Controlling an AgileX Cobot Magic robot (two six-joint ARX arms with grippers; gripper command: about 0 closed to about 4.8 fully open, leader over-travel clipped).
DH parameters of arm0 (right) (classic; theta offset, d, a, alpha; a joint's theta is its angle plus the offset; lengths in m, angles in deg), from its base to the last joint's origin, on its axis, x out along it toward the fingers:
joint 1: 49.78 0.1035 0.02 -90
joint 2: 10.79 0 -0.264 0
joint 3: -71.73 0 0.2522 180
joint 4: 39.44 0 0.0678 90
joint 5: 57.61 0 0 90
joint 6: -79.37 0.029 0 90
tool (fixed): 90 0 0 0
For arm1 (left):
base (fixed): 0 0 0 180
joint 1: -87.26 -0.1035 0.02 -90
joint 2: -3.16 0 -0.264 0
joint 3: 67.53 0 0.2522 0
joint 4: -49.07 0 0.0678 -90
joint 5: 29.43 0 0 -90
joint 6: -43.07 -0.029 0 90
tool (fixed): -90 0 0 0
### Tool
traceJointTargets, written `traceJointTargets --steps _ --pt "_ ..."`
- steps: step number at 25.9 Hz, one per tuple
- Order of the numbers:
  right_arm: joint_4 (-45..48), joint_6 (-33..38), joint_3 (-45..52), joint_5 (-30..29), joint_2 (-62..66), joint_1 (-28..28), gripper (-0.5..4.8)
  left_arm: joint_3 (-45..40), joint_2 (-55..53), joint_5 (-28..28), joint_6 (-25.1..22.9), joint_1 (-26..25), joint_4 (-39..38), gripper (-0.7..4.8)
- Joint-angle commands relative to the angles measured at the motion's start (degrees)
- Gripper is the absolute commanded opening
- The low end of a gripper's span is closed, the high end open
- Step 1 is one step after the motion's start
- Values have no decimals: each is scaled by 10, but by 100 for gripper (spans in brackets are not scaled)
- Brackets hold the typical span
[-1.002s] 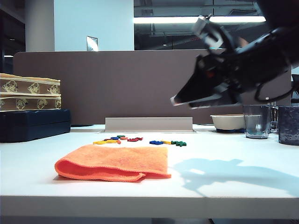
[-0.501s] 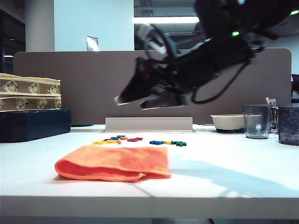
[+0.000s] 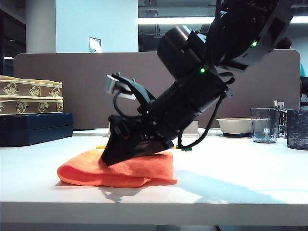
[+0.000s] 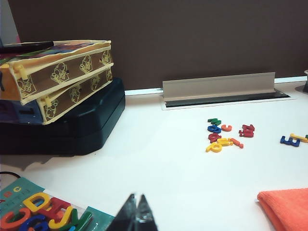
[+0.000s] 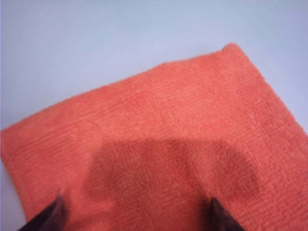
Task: Use an orange cloth to wipe the letter magnets on the table away for a distance.
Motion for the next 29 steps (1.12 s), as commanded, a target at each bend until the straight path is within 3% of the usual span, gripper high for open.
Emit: traceJointTargets --steps 1,6,7,9,12,23,29 --pt "1 -2 -6 16 8 -1 383 1 0 0 0 -1 6 -6" --pt "-3 -2 -6 44 22 0 344 1 0 0 0 -1 6 -6" --pt "-2 -2 -6 45 23 0 312 1 0 0 0 -1 6 -6" --pt "0 -17 -6 47 23 0 189 1 0 0 0 -1 6 -6" --pt "6 -27 -8 46 23 0 103 1 0 0 0 -1 6 -6" --pt "8 -27 -207 40 33 11 89 1 0 0 0 -1 6 -6" --pt "-37 -25 -372 38 135 11 89 1 0 0 0 -1 5 -6"
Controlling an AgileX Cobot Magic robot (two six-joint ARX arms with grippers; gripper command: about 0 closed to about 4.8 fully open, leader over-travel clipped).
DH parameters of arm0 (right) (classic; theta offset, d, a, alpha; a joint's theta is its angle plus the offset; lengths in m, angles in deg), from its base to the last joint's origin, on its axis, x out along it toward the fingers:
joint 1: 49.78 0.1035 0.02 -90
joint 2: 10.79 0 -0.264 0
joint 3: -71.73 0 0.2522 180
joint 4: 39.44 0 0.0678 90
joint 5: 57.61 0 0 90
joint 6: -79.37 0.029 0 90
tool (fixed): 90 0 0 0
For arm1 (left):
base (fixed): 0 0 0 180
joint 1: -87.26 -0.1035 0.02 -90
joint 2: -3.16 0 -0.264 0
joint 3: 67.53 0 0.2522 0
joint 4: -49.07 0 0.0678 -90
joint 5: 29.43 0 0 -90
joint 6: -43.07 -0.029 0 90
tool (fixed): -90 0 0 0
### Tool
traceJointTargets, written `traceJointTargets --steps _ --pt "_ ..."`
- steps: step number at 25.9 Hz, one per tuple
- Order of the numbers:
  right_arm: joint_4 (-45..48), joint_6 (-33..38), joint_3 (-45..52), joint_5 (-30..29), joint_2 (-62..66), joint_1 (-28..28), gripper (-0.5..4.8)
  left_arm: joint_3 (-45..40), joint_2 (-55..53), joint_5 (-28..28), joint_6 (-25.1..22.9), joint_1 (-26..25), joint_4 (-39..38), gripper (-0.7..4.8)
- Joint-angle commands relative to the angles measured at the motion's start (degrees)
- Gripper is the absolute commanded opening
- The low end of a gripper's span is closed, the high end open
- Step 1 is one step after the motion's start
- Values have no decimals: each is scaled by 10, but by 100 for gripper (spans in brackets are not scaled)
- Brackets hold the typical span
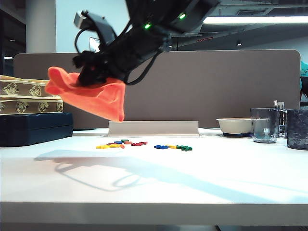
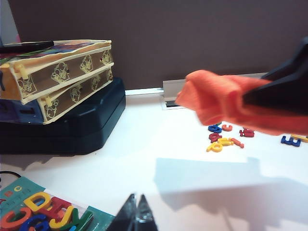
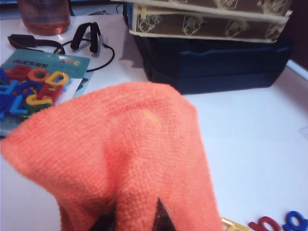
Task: Use an orange cloth to wipe the letter magnets on the table away for a distance.
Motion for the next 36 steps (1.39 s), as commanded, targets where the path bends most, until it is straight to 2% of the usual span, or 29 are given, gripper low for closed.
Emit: traceJointTargets --steps 1,7,12,19,24,29,36 --pt "-37 2 -76 -2 62 1 89 1 0 0 0 -1 5 -6" --pt "-74 77 -169 -2 156 -13 89 1 0 0 0 -1 2 -6" --pt "-98 83 -196 4 175 -29 89 1 0 0 0 -1 0 -6" --pt "-145 13 -196 95 175 -50 89 1 0 0 0 -1 -3 -6" --pt "-160 7 -196 134 181 -54 89 1 0 0 0 -1 -12 -6" --pt "-205 -9 -196 209 182 -57 89 1 0 0 0 -1 -15 -6" --pt "-246 -13 -196 231 182 -78 89 1 0 0 0 -1 -15 -6"
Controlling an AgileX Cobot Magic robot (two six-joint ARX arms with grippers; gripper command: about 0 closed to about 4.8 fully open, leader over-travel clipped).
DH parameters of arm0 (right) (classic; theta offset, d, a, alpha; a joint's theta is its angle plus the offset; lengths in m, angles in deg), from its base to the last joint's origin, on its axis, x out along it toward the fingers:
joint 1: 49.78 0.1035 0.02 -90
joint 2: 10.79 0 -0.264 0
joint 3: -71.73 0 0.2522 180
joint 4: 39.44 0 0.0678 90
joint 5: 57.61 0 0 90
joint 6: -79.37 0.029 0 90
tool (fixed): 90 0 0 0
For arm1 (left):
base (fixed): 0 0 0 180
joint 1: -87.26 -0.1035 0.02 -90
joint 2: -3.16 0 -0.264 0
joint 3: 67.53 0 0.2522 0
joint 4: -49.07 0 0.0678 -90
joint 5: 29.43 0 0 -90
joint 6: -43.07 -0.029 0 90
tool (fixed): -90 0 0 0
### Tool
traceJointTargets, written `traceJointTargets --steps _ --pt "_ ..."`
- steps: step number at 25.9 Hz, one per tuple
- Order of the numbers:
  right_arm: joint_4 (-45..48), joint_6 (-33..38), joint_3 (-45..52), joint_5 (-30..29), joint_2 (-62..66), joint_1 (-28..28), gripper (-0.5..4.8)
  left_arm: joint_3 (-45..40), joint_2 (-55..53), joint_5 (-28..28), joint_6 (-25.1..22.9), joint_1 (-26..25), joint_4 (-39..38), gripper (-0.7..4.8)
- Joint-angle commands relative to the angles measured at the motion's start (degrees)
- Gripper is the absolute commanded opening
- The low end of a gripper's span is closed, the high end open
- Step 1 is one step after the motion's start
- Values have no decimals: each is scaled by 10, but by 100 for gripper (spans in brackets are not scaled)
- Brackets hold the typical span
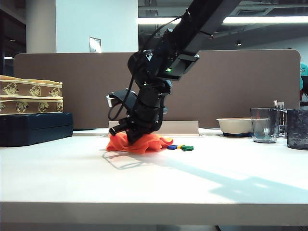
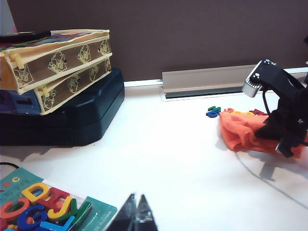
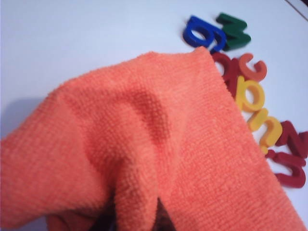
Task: Use an orange cloth to wipe the letter magnets on the table away for a distance.
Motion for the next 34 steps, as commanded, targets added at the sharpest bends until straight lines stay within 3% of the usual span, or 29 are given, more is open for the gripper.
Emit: traceJointTargets --steps 1,34 --pt "-28 -2 -2 7 -2 -16 89 1 0 0 0 -1 3 -6" --pt "-133 -2 -2 18 -4 -193 89 1 0 0 0 -1 0 -6"
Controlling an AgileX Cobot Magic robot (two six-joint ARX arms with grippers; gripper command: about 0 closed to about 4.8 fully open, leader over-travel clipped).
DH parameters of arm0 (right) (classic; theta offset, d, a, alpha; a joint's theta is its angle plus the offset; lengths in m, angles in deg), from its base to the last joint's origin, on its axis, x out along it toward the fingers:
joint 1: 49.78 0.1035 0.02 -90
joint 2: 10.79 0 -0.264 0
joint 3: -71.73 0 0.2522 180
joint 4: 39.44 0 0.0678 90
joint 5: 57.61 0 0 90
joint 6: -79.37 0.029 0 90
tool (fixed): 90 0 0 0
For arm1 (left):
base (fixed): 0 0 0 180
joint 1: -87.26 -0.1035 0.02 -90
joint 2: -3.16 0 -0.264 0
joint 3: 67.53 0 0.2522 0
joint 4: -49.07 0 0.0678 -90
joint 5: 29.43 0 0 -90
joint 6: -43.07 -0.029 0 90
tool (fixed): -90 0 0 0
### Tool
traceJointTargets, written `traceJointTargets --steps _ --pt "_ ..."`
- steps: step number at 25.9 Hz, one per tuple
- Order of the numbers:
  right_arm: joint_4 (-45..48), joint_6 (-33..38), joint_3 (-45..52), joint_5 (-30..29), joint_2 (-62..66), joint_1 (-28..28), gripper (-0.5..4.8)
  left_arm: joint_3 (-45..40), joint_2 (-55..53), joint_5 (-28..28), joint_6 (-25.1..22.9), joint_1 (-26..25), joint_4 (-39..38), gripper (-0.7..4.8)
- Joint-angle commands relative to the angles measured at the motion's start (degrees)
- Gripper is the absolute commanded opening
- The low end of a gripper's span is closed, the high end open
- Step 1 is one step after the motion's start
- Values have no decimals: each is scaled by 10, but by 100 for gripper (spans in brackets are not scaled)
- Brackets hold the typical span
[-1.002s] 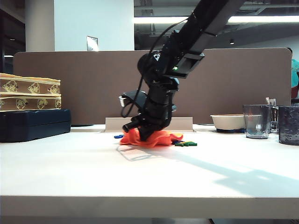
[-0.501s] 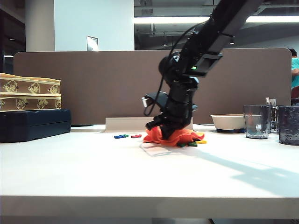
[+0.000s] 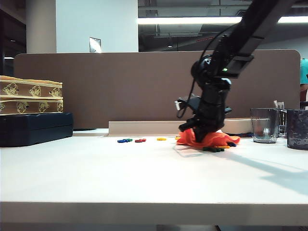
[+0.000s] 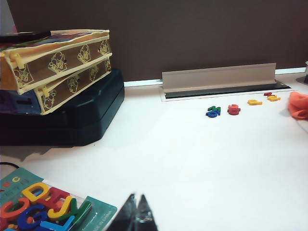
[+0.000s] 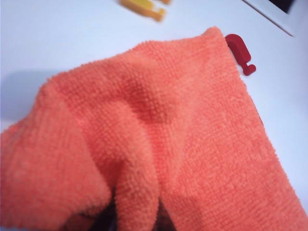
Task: Use an orange cloth to wipe the letter magnets on the table away for a distance.
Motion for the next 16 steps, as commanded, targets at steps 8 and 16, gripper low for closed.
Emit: traceJointTargets --steps 8,16 --pt "-39 -1 6 9 7 -61 89 1 0 0 0 -1 -1 -6" --pt "-37 -1 6 3 7 -101 83 1 0 0 0 -1 -1 -6"
